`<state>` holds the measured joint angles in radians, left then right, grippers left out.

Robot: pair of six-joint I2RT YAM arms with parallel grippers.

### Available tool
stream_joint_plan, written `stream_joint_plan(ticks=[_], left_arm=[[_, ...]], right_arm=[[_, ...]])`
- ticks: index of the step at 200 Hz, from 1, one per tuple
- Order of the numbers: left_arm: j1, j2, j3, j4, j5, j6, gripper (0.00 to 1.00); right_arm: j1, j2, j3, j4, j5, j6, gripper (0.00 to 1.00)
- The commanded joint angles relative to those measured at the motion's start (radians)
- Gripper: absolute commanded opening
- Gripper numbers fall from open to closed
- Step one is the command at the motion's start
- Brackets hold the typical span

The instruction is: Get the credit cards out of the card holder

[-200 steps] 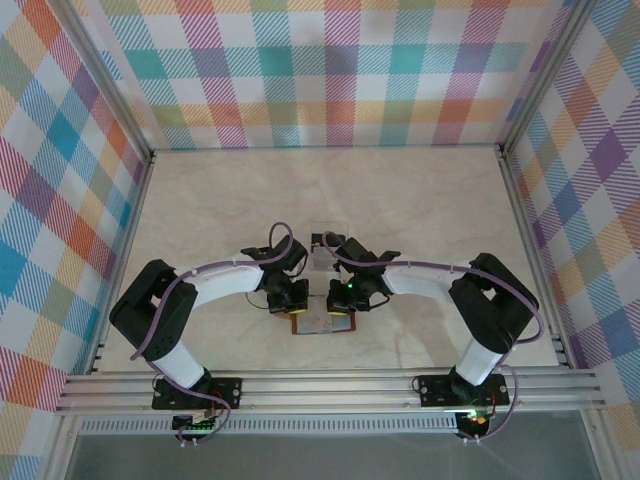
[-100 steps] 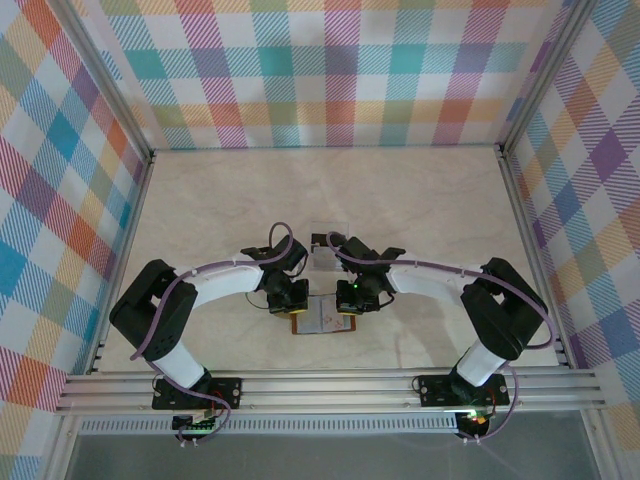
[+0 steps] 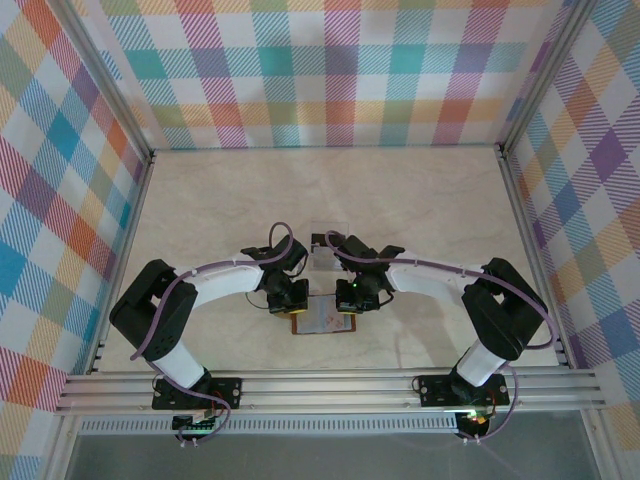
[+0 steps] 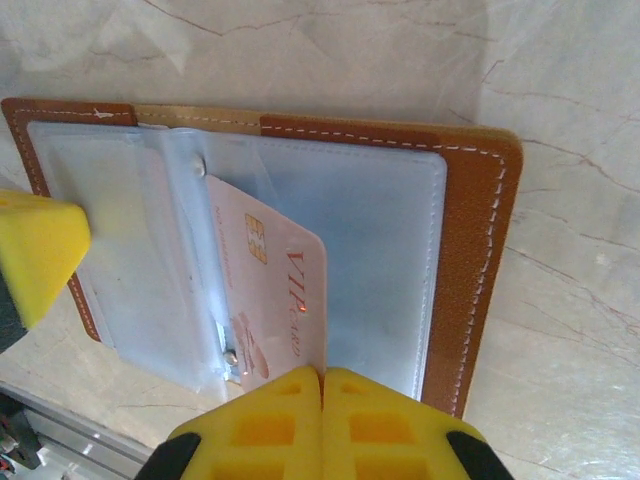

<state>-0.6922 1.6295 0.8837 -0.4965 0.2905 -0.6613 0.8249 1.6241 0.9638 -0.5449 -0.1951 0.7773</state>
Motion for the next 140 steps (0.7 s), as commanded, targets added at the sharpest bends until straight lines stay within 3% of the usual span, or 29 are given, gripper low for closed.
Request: stream_joint_plan(ticks=[1, 36, 90, 140], left_arm=[[-0.012, 0.01, -0.003, -0.062, -0.032, 0.012, 0.04], [-0.015, 0.016, 0.001, -0.059, -0.028, 0.011, 0.04], [-0.015, 0.012, -0.003, -0.059, -0.03, 0.012, 0.04], [-0.015, -0.04, 0.013, -0.071, -0.043, 0.005, 0.08]], right_arm=[[0.006, 0.008, 0.015, 0.033, -0.043, 0.007, 0.13], [0.01, 0.012, 0.011, 0.081, -0.076, 0.025, 0.16], [0.011, 0.019, 0.015, 0.057, -0.05, 0.019, 0.04], [0.01, -0.068, 0.021, -0.007, 0.029, -0.007, 0.03]])
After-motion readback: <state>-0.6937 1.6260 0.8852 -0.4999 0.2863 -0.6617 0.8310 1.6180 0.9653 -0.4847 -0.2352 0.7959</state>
